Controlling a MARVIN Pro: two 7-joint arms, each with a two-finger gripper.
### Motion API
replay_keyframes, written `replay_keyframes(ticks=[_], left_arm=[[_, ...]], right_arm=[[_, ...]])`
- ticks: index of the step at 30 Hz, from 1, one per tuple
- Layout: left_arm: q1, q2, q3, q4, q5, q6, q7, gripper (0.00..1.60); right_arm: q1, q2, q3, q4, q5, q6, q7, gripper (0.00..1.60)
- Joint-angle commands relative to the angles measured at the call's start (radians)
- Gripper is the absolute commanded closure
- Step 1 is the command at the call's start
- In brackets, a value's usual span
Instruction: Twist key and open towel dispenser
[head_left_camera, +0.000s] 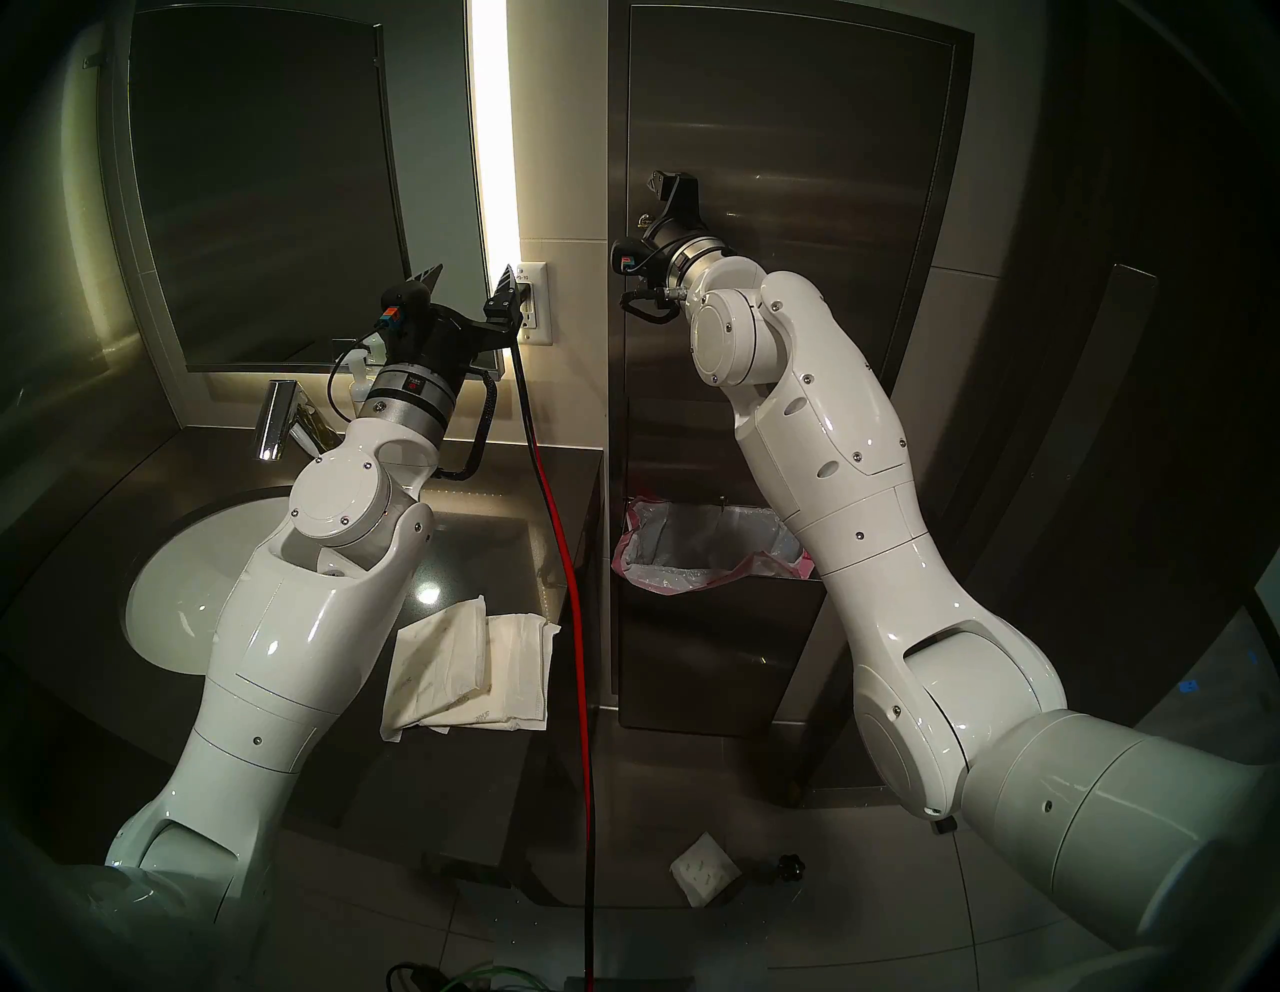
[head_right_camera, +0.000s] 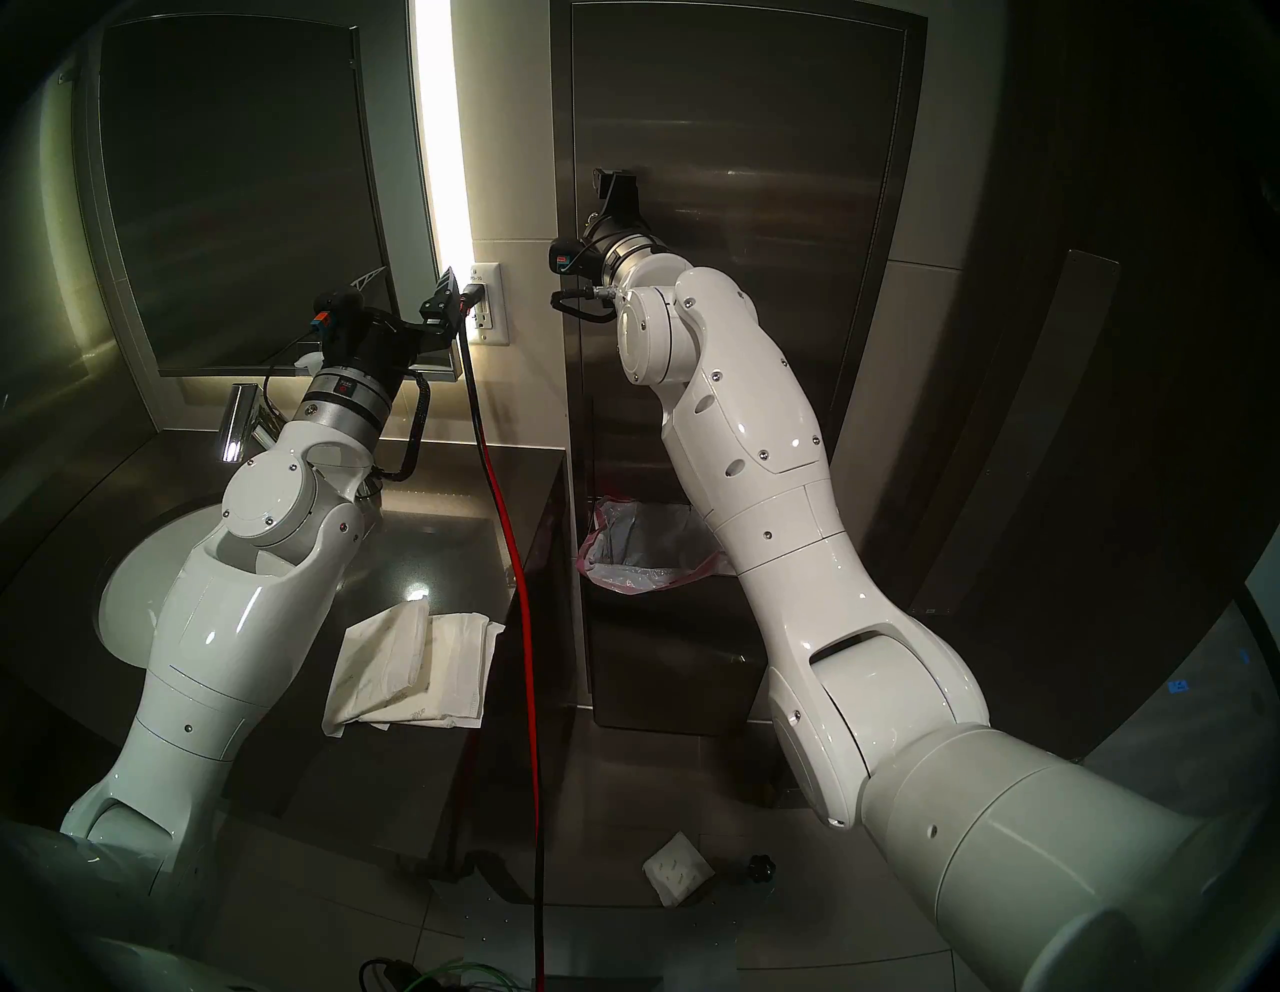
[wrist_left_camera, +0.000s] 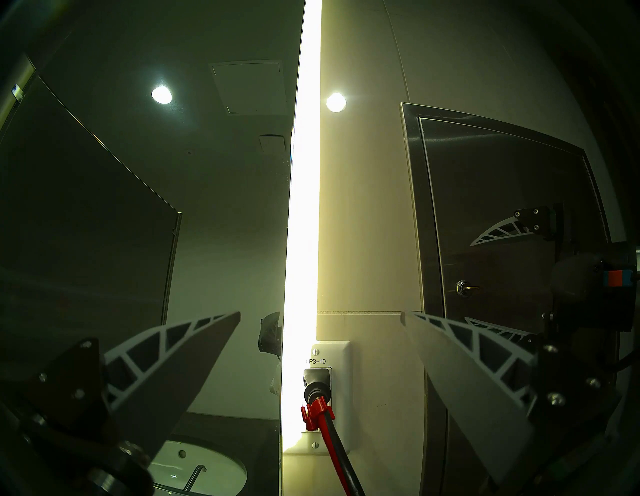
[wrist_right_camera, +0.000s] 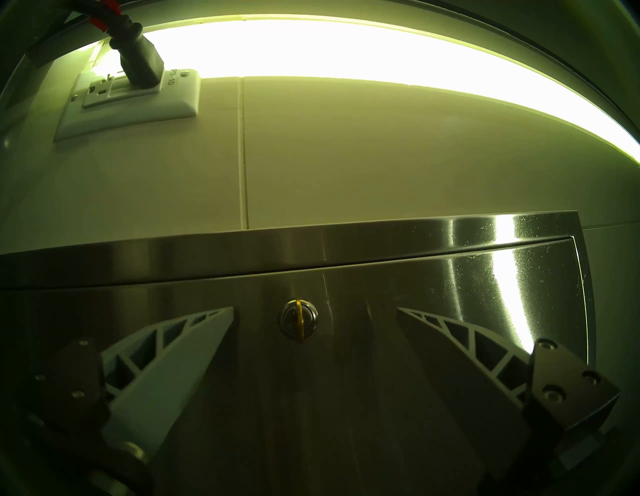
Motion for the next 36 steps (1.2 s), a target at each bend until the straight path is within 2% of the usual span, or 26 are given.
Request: replay_keyframes(ticks=[1, 4, 7, 8, 10, 14, 23, 27, 30, 36], left_arm=[[-0.016, -0.002, -0.001, -0.009, 0.002, -0.001, 0.001, 0.0], [-0.016, -0.002, -0.001, -0.009, 0.002, -0.001, 0.001, 0.0], [-0.016, -0.002, -0.001, -0.009, 0.003, -0.001, 0.001, 0.0], [-0.016, -0.002, -0.001, -0.009, 0.003, -0.001, 0.001, 0.0], [-0.016, -0.002, -0.001, -0.009, 0.003, -0.001, 0.001, 0.0], [-0.016, -0.002, -0.001, -0.009, 0.003, -0.001, 0.001, 0.0], [-0.016, -0.002, -0.001, -0.009, 0.003, -0.001, 0.001, 0.0], [-0.016, -0.002, -0.001, -0.009, 0.003, -0.001, 0.001, 0.0], [-0.016, -0.002, -0.001, -0.009, 0.002, -0.001, 0.001, 0.0], [-0.016, -0.002, -0.001, -0.009, 0.002, -0.001, 0.001, 0.0]], right_arm=[[0.026, -0.008, 0.002, -0.005, -0.005, 0.003, -0.006, 0.12], [0.026, -0.009, 0.005, 0.003, -0.004, 0.003, -0.008, 0.28], [0.025, -0.01, 0.007, 0.008, -0.003, 0.003, -0.011, 0.31], [0.025, -0.01, 0.008, 0.009, -0.003, 0.003, -0.012, 0.43], [0.023, -0.011, 0.009, 0.012, -0.003, 0.003, -0.014, 0.53], [0.021, -0.013, 0.01, 0.021, -0.003, 0.002, -0.021, 0.45], [0.023, -0.018, 0.011, 0.029, -0.007, 0.002, -0.026, 0.47], [0.028, -0.02, 0.011, 0.036, -0.01, 0.002, -0.03, 0.6], [0.032, -0.022, 0.011, 0.042, -0.011, 0.001, -0.034, 0.81], [0.038, -0.027, 0.009, 0.049, -0.014, -0.002, -0.036, 0.89]])
